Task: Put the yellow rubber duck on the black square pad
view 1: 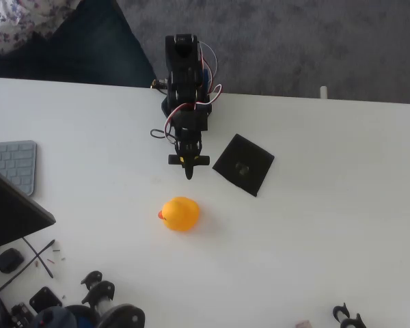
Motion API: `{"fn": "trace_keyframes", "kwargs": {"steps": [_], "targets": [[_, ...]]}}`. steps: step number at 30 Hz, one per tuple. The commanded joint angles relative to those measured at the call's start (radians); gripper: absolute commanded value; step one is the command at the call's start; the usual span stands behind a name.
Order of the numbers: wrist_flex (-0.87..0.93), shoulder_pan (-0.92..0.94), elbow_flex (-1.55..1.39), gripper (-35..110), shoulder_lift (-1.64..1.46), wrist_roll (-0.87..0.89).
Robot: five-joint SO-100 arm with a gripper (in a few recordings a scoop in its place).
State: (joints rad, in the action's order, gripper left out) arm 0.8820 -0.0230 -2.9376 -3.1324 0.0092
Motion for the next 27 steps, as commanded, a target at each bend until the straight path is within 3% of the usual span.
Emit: {"fn": "trace_keyframes", "kwargs": {"steps": [1,18,27], "targets": [[0.003,-0.012,-0.003,1,-0.009,0.006],[0.0,-0.015,-0.002,2,-0.009,0.002],[-0.002,-0.005,0.155,2,-0.114,0.0]]}}
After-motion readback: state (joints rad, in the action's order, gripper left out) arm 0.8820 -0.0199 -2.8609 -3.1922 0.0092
